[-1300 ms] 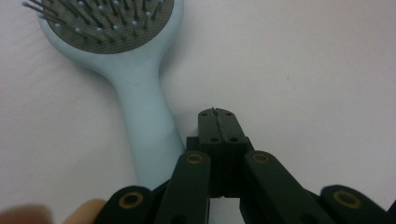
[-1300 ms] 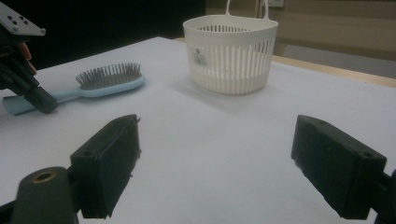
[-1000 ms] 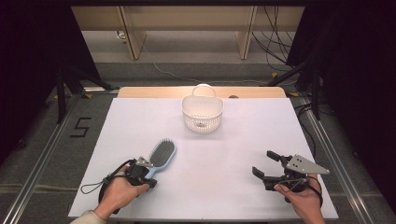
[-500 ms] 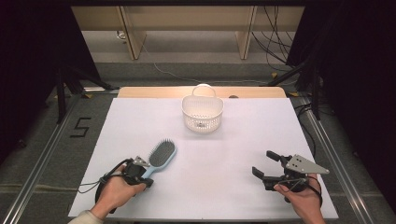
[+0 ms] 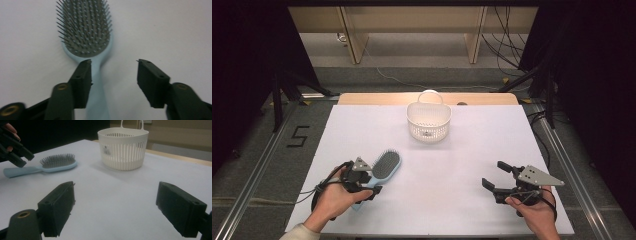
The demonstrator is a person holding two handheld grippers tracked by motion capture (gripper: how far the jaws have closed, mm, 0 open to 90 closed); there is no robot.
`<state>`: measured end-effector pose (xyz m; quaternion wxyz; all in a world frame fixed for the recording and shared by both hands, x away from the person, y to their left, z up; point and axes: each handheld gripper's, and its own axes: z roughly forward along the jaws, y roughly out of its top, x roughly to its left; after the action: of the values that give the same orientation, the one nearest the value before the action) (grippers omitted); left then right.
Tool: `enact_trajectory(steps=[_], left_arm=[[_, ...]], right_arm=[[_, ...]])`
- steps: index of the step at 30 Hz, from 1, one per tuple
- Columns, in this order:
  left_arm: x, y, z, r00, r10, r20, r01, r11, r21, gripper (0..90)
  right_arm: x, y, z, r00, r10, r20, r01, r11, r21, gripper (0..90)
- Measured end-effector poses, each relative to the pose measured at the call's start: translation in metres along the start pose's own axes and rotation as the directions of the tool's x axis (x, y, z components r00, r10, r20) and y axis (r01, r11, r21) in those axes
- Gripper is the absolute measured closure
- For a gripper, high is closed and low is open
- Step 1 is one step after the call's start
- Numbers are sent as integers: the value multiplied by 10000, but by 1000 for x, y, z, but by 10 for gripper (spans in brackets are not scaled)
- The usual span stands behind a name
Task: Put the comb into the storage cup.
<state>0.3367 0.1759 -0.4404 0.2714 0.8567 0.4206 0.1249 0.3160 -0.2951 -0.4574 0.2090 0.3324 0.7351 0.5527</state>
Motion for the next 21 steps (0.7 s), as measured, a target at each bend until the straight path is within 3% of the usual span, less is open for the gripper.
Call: enact_trajectory(steps=[5,7,13,15,19,21], left_arm=[[6,11,10,9989,-45,-461,85,9963,852,197],[9,13,17,9994,-37,-331,88,9875,1572,151],[17,15,36,9977,-514,-450,614,9637,2597,135],[17,16,40,9963,-720,-476,823,9585,2731,149],[18,20,39,9964,-784,-334,847,9542,2868,157],[20,23,39,9961,-848,-222,875,9460,3122,167]], right_arm=[[-1,0,1,10000,-1,7,1,10000,5,161],[-1,0,1,10000,9,3,-9,10000,40,161],[-1,-1,1,10000,-1,-9,1,10000,55,161],[-1,-1,1,10000,24,-21,-24,10000,60,161],[-1,0,1,10000,-1,-40,1,10000,75,161],[-1,-1,1,10000,-10,-25,10,10000,93,161]])
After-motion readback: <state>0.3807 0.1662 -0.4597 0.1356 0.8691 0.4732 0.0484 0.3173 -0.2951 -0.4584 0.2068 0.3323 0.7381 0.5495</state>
